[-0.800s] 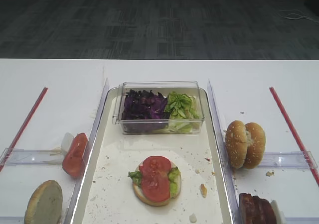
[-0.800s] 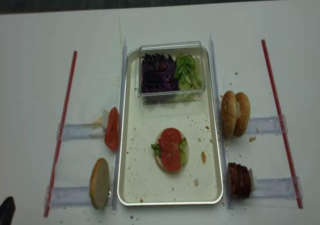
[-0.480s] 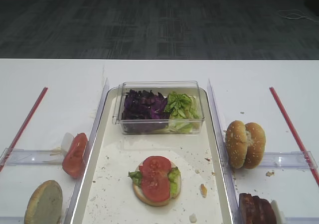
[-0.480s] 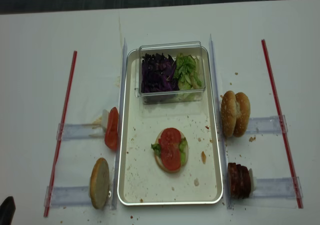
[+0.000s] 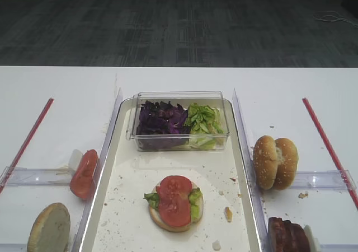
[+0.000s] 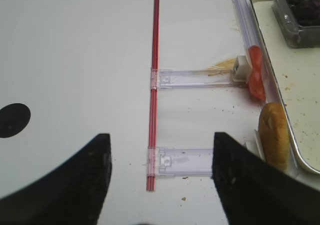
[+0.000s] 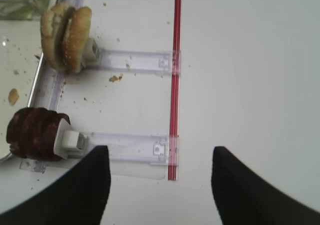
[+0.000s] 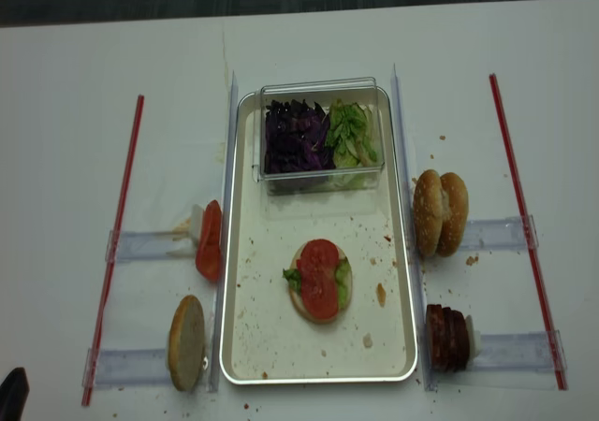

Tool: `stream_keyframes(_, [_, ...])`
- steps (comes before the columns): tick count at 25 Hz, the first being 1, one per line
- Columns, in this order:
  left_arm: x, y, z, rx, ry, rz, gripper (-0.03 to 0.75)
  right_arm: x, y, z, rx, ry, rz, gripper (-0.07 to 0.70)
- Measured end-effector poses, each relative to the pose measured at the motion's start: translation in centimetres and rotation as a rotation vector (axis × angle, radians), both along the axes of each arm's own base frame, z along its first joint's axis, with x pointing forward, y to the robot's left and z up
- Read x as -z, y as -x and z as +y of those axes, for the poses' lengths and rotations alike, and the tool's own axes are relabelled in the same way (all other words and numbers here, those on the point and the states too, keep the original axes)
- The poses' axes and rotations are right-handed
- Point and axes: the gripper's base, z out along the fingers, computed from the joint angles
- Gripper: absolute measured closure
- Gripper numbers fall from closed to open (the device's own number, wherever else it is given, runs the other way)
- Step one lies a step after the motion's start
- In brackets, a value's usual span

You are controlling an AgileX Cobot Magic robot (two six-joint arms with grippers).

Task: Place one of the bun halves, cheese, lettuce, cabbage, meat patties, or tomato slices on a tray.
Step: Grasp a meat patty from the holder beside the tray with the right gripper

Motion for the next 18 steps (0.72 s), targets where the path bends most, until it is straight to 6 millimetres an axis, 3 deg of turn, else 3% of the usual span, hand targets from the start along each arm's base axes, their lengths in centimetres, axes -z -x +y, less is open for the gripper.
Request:
stream_keyframes(9, [0.0,0.0,0.0,0.0,0.0,0.0,0.278,2.3,-5.4,-0.3,0.036,-0.044,0.384,0.15])
stream_keyframes(18, [0.0,0.0,0.0,0.0,0.0,0.0,0.278,4.7,-8.5,-0.5,0.06,-0.062,0.573,0.15])
